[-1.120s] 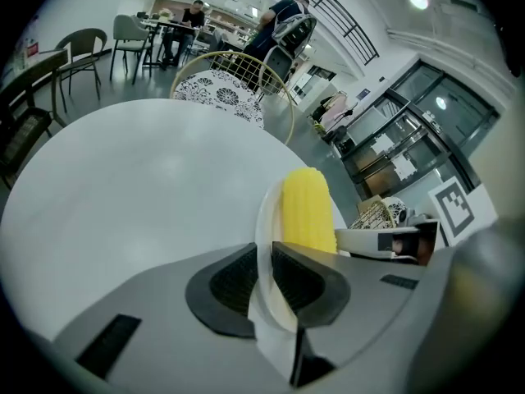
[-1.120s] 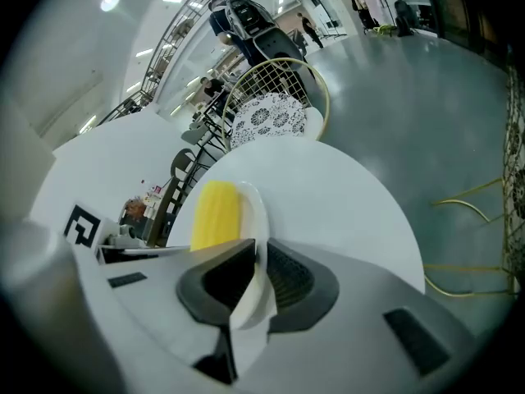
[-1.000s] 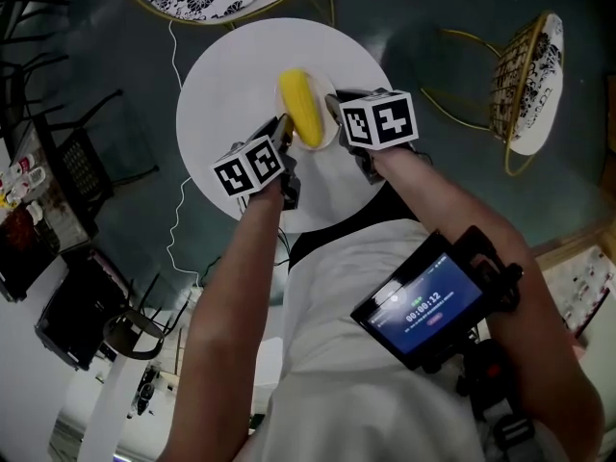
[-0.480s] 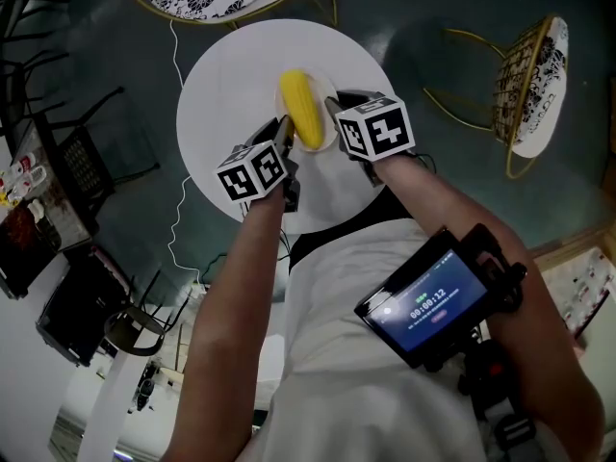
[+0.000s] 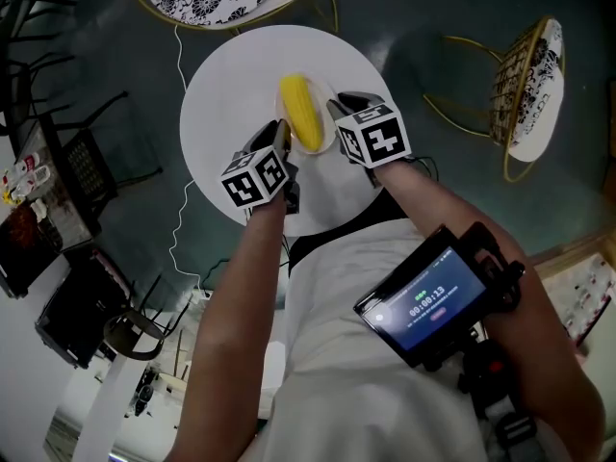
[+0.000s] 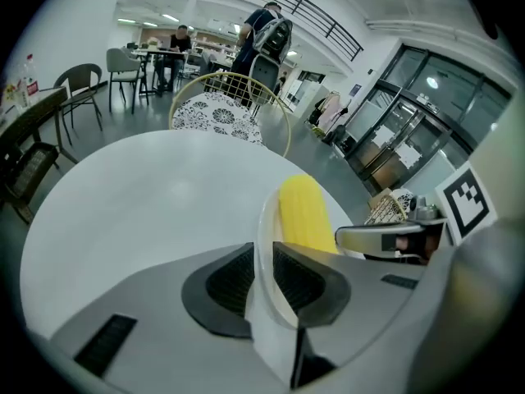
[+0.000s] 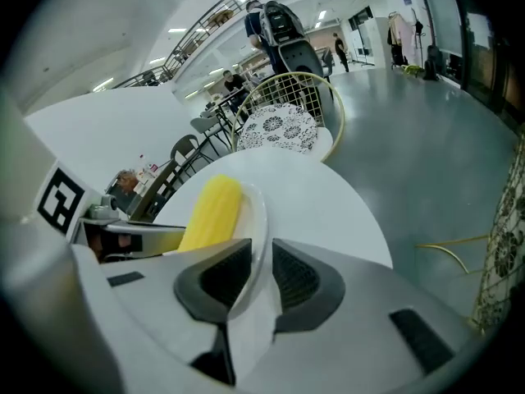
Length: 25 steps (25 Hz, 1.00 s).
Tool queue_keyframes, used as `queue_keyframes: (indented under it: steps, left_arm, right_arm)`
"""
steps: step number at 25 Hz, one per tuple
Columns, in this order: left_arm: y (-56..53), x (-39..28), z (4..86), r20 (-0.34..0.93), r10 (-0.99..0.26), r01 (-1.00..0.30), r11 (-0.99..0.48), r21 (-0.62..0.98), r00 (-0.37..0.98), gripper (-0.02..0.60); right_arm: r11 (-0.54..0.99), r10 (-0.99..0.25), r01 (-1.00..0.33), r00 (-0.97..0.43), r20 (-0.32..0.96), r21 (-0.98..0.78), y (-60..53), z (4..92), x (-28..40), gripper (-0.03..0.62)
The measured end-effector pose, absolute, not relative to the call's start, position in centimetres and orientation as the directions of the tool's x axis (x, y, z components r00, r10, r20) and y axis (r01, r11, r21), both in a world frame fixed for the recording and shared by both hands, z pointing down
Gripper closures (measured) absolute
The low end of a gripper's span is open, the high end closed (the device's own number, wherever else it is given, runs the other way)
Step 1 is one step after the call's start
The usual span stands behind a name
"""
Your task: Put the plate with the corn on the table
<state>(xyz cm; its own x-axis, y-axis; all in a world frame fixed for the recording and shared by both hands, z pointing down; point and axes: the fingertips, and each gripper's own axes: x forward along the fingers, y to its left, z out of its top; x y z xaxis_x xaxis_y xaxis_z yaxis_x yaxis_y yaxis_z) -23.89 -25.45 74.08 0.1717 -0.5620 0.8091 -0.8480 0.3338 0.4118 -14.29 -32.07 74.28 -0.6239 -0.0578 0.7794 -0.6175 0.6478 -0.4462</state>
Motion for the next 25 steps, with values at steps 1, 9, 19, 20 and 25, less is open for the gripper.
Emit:
queue_keyframes:
  steps: [1,9,19,20,25]
  left_arm:
    - [-25.3,-24.0,73.8,0.806,-0.569,-0.850,0.334,0.408,0.163,0.532]
    - [-24.0,-24.4,69.7,0.743,-0.653,-0.845,0.307,0.439,0.148,0.534]
    - [-19.7,-22.6,63.8,0.663,-0.730,-0.852,0.231,0.469,0.168,0.575]
    - [-19.2,-22.4,63.1,0.653,-0.737,-0.854,0.219,0.472,0.172,0.575]
    - [-19.1,-22.4,62.1,0.619,-0.765,-0.862,0.181,0.473,0.179,0.575]
  right_arm:
    - [0.638,-0.074,-0.630,-0.622,0.779,-0.442,-32.2,74.2,-13.7,0.534]
    - [0.596,-0.141,-0.676,-0.619,0.773,-0.433,-32.6,72.0,-10.2,0.537]
    - [0.616,-0.209,-0.667,-0.651,0.730,-0.419,-28.9,65.2,-8.0,0.577]
    - [0.619,-0.213,-0.665,-0.655,0.725,-0.419,-28.3,64.5,-7.8,0.578]
    - [0.630,-0.212,-0.641,-0.686,0.696,-0.439,-27.8,63.7,-8.5,0.578]
